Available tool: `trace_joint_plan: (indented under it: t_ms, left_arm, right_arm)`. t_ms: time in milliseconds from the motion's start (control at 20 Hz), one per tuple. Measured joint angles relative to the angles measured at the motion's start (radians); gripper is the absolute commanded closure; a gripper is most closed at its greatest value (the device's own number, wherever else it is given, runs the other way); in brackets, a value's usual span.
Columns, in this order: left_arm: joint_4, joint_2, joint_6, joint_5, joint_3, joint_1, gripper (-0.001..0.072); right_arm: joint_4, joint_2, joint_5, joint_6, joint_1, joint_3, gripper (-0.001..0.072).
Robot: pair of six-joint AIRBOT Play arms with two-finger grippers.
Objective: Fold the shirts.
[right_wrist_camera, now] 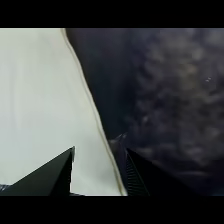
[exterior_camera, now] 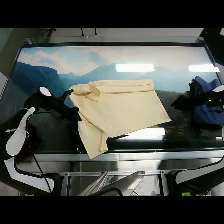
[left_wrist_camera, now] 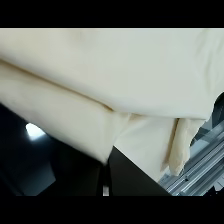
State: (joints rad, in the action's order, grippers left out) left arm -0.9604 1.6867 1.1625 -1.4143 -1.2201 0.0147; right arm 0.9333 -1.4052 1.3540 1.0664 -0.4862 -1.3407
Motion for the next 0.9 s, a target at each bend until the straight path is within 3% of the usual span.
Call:
trace_joint_plan:
  t_ms: [550, 750, 800, 900]
  left_arm:
    - [-0.012, -0.001, 0.015, -0.047, -0.022, 0.016, 0.0695]
    - [-0.012, -0.001, 0.016, -0.051, -0.022, 0.016, 0.0695]
    - [-0.012, -0.001, 0.018, -0.055, -0.022, 0.016, 0.0694]
    - [-0.013, -0.001, 0.019, -0.068, -0.026, 0.016, 0.0696]
  right_arm:
    - [-0.069, -0.158, 0.129, -0.058, 0.014, 0.024, 0.0338]
    - [-0.077, -0.171, 0.137, -0.088, 0.043, 0.026, 0.0517]
    - [-0.078, -0.172, 0.137, -0.096, 0.047, 0.026, 0.0685]
    - [-0.101, -0.172, 0.134, -0.114, 0.051, 0.027, 0.0688]
